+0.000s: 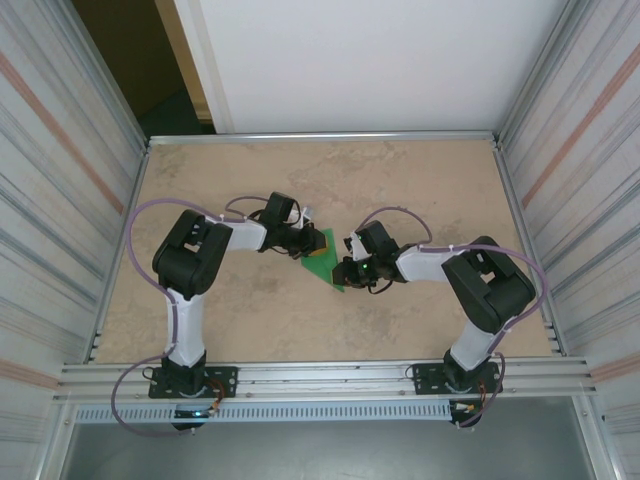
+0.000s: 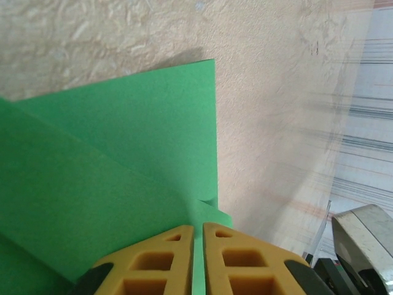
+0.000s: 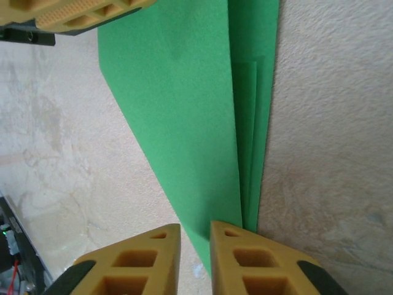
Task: Fold a paper plane with a square sheet of paper (pick it up from the middle)
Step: Fourth fold the wing at the center of the table.
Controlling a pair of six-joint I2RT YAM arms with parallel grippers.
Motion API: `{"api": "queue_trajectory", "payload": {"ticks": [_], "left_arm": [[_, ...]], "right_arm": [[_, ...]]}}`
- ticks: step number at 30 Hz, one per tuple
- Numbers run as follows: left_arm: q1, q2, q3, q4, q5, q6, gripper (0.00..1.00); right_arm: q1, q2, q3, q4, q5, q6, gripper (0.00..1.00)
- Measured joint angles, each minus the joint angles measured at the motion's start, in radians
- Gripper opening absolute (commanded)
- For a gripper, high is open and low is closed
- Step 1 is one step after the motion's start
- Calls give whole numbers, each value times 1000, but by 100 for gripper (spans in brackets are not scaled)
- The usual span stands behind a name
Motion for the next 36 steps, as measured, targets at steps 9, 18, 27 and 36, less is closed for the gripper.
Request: {"api": "queue_trajectory", "payload": {"ticks": [9,18,27,36], "left_arm": [[-1,4,21,-43,-10,4,12],[0,15,42,-64,-9,3,12],[0,21,57,-89,-8,3,12],[0,21,61,-96,-9,3,12]], "right_arm": [[11,-181,8,-29,76,34,19],[52,-55,94,-51,130,61,10],[56,45,152,-62,145,79,7],[45,89,159,-69,159,87,5]]}}
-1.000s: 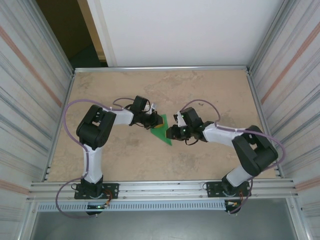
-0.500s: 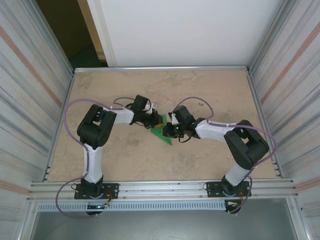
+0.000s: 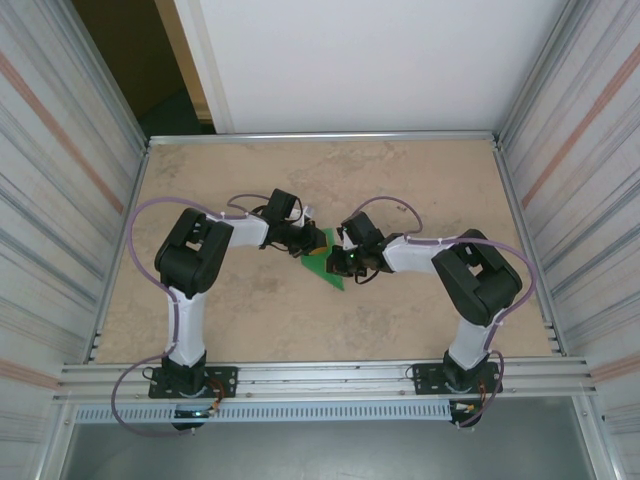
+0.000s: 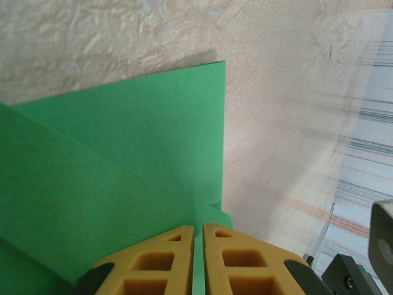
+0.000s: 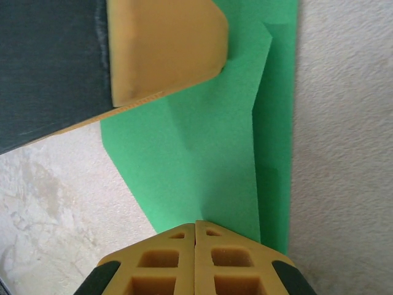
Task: Fold a paper plane with a square sheet of paper (pick it up from the middle)
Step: Fourth fold the wing at the center of the table.
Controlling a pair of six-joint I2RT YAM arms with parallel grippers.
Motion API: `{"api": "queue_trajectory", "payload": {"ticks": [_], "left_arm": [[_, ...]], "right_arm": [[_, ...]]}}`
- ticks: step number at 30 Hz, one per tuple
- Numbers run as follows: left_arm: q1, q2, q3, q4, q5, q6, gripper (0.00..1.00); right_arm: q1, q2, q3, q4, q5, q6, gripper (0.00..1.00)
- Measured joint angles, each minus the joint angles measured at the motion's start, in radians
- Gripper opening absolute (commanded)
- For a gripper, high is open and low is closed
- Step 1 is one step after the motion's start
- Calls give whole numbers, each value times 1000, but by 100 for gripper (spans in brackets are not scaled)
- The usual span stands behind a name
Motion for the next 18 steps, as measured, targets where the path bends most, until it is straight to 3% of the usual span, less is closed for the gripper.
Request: {"api": "queue_trajectory", "payload": {"ticks": [18], "left_arm": [[2,-19,31,-72,-8,19,16]], "right_arm": [[-20,8,-48,67,-24,24,4]]}}
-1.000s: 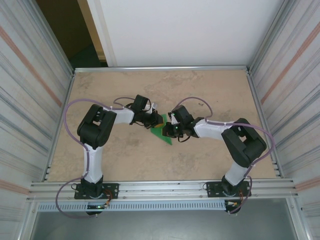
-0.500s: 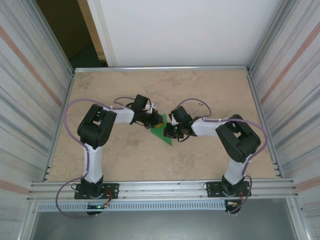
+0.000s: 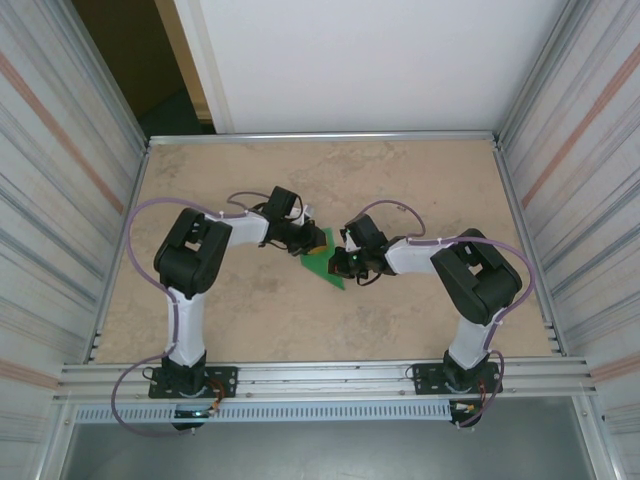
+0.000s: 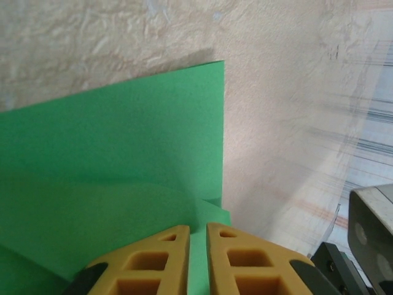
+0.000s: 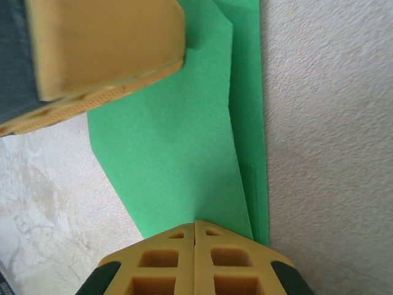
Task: Fold a paper plane with a square sheet of paper (pick it up from the middle)
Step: Fourth fold the wing at the center of the table.
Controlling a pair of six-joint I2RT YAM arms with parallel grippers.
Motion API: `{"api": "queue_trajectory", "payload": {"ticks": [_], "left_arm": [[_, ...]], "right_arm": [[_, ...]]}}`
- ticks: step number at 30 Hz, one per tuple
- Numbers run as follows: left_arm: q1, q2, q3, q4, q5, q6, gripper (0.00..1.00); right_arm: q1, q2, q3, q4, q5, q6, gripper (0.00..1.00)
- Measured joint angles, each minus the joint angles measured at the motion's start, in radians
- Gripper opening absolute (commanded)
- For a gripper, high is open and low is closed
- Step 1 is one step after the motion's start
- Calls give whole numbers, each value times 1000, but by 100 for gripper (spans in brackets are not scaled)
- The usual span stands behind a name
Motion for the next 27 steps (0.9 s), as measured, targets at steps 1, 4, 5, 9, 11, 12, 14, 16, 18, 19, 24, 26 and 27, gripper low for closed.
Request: {"api": "queue_trajectory", "payload": {"ticks": [1,4,5,9,11,12,14,16,18,19,24,26,27], "left_arm": [[1,-15,0,-1,0,2,16],[3,-82,-31,32,0,8,15],[3,-108,-49,47,0,9,14],[-7,-165,-127,111,1,19,11],[-20,-162,-157,126,1,24,10],[-27,-158,-171,126,0,27,9],[-40,-150,-187,126,0,31,9],[-49,-143,-192,127,1,34,9],[-51,-138,-193,130,1,34,9],[-50,-135,-193,134,0,34,9],[-50,-94,-180,135,-6,34,9],[-50,-77,-172,130,-13,34,9],[-50,-72,-168,127,-14,34,9]], "right_arm": [[-3,0,-3,6,-6,1,4],[-10,0,-9,13,-22,2,4],[-12,0,-11,14,-26,2,4],[-17,2,-14,17,-40,2,4],[-17,3,-14,17,-46,2,4],[-19,3,-13,18,-49,2,4],[-22,6,-13,18,-57,2,4],[-24,8,-13,19,-64,2,4],[-24,9,-12,19,-64,2,4],[-24,9,-12,19,-64,2,4],[-24,9,-12,18,-64,2,4],[-25,10,-11,17,-66,2,4],[-27,11,-11,17,-68,2,4]]}}
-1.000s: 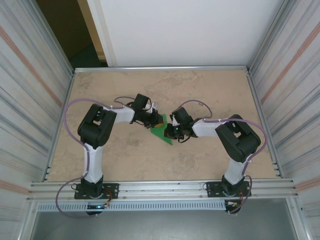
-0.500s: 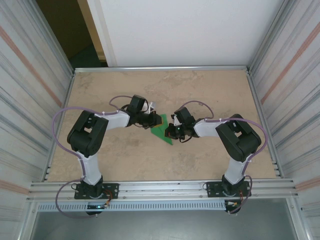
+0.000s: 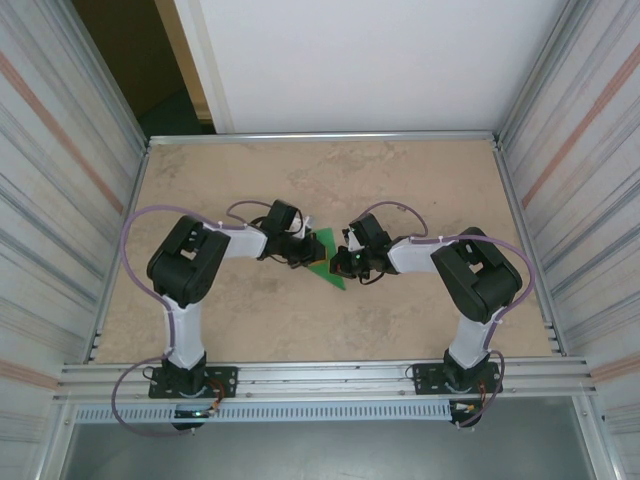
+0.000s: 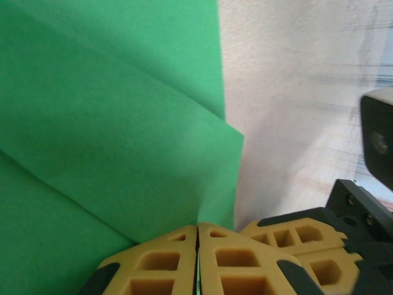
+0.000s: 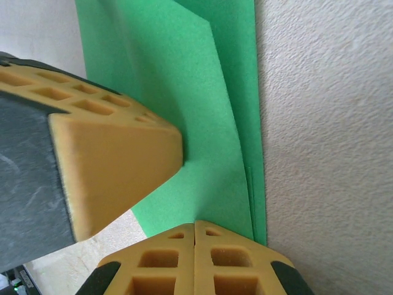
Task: Fold a paper plane with a square sheet of paper (pick it up from the middle)
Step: Fourth fold the wing at the center of the table.
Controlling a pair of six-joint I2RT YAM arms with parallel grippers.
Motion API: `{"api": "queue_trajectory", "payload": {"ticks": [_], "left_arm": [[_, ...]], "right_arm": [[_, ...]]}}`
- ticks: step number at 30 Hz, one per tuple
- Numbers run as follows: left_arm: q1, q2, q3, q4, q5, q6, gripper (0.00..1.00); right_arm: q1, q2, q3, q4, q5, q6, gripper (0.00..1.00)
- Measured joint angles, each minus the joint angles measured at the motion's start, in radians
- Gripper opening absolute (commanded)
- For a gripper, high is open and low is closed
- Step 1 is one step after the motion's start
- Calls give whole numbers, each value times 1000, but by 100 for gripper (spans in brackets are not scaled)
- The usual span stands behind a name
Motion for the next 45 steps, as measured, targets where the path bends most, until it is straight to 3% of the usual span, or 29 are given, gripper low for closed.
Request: {"api": "queue_trajectory", "payload": {"ticks": [16,29,35,39,45], "left_arm": [[70,49,122,-147,-37,8,10],[229,166,345,-283,-71,42,11],[290,145,347,-285,-117,55,11],[266,16,243,-246,-112,45,12],[123,-121,120,-121,-76,-2,11]], "right_arm": [[-15,12,0,1,-38,0,3],[-19,14,-3,8,-48,-1,3],[-21,16,0,6,-53,-3,3],[-21,17,6,-2,-53,-4,3],[-21,19,11,-10,-56,-4,3]]}}
